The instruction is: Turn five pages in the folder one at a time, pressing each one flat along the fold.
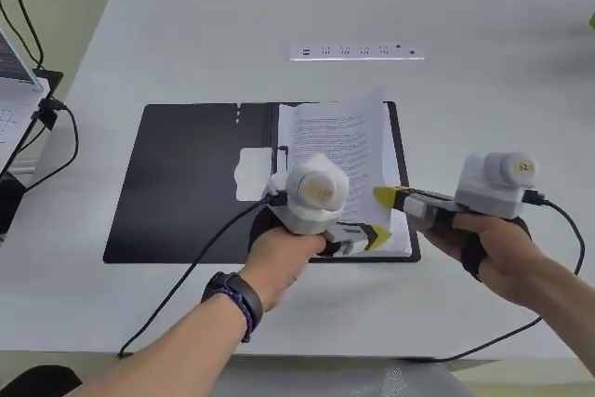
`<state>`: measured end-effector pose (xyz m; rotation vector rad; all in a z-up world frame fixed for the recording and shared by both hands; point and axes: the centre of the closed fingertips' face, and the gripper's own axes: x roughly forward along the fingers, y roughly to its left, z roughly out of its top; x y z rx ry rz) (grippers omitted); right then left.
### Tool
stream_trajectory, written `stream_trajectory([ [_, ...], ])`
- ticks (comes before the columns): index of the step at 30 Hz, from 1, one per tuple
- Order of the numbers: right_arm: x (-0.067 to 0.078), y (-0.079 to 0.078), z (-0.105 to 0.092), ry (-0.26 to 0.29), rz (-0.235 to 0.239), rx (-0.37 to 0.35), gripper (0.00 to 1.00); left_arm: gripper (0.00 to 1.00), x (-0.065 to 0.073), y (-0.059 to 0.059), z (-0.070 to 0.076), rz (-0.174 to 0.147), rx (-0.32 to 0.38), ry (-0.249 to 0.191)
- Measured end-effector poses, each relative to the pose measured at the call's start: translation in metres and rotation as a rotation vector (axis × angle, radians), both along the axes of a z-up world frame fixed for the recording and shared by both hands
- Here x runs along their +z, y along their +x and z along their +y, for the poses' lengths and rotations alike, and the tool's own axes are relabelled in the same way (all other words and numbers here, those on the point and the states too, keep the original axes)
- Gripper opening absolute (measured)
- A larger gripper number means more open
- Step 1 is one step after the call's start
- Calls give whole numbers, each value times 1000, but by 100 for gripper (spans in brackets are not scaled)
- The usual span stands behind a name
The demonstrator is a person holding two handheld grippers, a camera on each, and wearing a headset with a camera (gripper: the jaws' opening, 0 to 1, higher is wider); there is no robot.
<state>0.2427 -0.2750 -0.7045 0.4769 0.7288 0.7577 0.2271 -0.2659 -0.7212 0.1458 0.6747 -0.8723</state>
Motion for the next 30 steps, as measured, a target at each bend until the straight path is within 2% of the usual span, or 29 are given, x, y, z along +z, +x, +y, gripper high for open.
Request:
stream_trajectory([
  [13, 16, 2, 32, -3, -28, 46, 0, 72, 9, -5, 39, -23, 41, -2],
  [18, 25, 5, 46, 16, -44, 53, 0, 72, 10, -8, 57, -30, 59, 5],
  [30, 40, 3, 88, 24, -71, 128, 0, 73, 18, -10, 94, -54, 93, 13],
])
